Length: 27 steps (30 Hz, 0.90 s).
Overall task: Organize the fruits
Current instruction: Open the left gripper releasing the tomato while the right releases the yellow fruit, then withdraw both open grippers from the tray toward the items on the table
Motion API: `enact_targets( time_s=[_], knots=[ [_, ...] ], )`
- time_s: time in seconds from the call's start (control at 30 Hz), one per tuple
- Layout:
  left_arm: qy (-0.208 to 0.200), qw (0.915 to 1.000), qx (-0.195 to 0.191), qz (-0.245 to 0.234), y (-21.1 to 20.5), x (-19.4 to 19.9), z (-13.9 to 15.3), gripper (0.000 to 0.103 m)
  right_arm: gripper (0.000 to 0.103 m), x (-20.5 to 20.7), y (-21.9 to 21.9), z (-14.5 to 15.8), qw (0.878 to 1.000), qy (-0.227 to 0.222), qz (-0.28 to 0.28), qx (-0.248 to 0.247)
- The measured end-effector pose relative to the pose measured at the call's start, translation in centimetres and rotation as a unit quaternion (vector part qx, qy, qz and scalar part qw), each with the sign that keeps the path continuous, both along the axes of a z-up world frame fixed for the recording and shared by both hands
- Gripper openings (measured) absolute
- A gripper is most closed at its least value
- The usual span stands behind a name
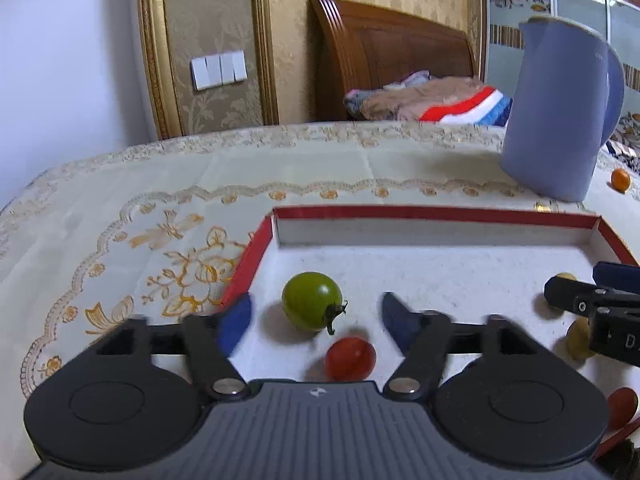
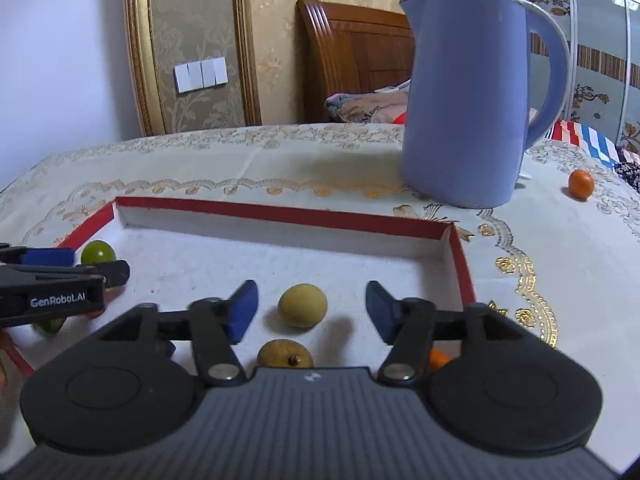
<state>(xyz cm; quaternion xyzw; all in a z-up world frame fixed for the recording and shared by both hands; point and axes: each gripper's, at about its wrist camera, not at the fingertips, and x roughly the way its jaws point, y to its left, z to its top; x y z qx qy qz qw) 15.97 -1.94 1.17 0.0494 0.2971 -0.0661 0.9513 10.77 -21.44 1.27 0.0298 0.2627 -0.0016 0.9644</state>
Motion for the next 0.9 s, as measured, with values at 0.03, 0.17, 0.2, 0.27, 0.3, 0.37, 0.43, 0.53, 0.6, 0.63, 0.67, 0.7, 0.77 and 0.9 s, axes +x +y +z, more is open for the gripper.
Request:
enact_targets(
  time_s=[0.03,0.17,0.2,0.27,0.3,0.37,0.43,0.53,0.6,0.63,0.67,0.7,0.77,0.9],
  knots=[
    [-0.007,1.0000,-0.002,-0.001,0.0,-0.1,0.1,0.076,0.059,0.0,0.0,0.0,1.000,-0.001,-0.001,0.000],
    [-0.007,0.9999,-0.010,0.000,0.2,-0.2,0.2,0.077,0.060,0.0,0.0,0.0,1.000,-0.001,-0.003,0.001],
    [-0.005,1.0000,-0.008,0.001,0.2,-0.2,0.1,0.077,0.063,0.0,-0.1,-0.1,1.000,-0.001,-0.004,0.002],
    [-0.005,1.0000,-0.006,-0.002,0.2,-0.2,0.1,0.077,0.067,-0.2,-0.2,-0.1,1.000,-0.005,-0.010,0.003],
    [-0.006,1.0000,-0.007,-0.002,0.2,-0.2,0.1,0.077,0.068,-0.2,-0.3,-0.1,1.000,-0.007,-0.012,0.003],
    [-0.014,0.9999,-0.008,-0.001,0.3,-0.5,0.3,0.077,0.075,-0.5,-0.3,0.0,1.000,-0.014,-0.012,0.004],
    [-0.025,0.9996,-0.014,-0.001,0.5,-1.1,0.6,0.077,0.083,-0.7,-0.4,0.0,1.000,-0.023,-0.016,0.005],
    [-0.041,0.9989,-0.023,-0.001,1.1,-2.1,1.0,0.077,0.087,-1.0,-0.5,0.0,0.999,-0.029,-0.018,0.009],
    [-0.049,0.9983,-0.031,0.003,1.5,-2.8,1.2,0.077,0.090,-1.2,-0.8,0.0,0.999,-0.035,-0.024,0.013],
    [-0.053,0.9979,-0.036,0.007,1.7,-3.1,1.2,0.077,0.090,-1.4,-0.9,0.1,0.999,-0.039,-0.024,0.016],
    [-0.055,0.9975,-0.043,0.009,2.1,-3.5,1.2,0.077,0.090,-1.6,-1.0,0.1,0.999,-0.043,-0.024,0.019],
    [-0.056,0.9971,-0.052,0.009,2.5,-3.8,1.2,0.077,0.091,-1.9,-1.1,0.2,0.998,-0.049,-0.025,0.024],
    [-0.053,0.9963,-0.067,0.009,3.2,-4.5,1.3,0.077,0.091,-2.5,-1.3,0.4,0.998,-0.056,-0.025,0.030],
    [-0.063,0.9950,-0.076,0.014,4.2,-6.4,1.4,0.077,0.091,-3.5,-1.5,0.5,0.997,-0.065,-0.027,0.036]
  ],
)
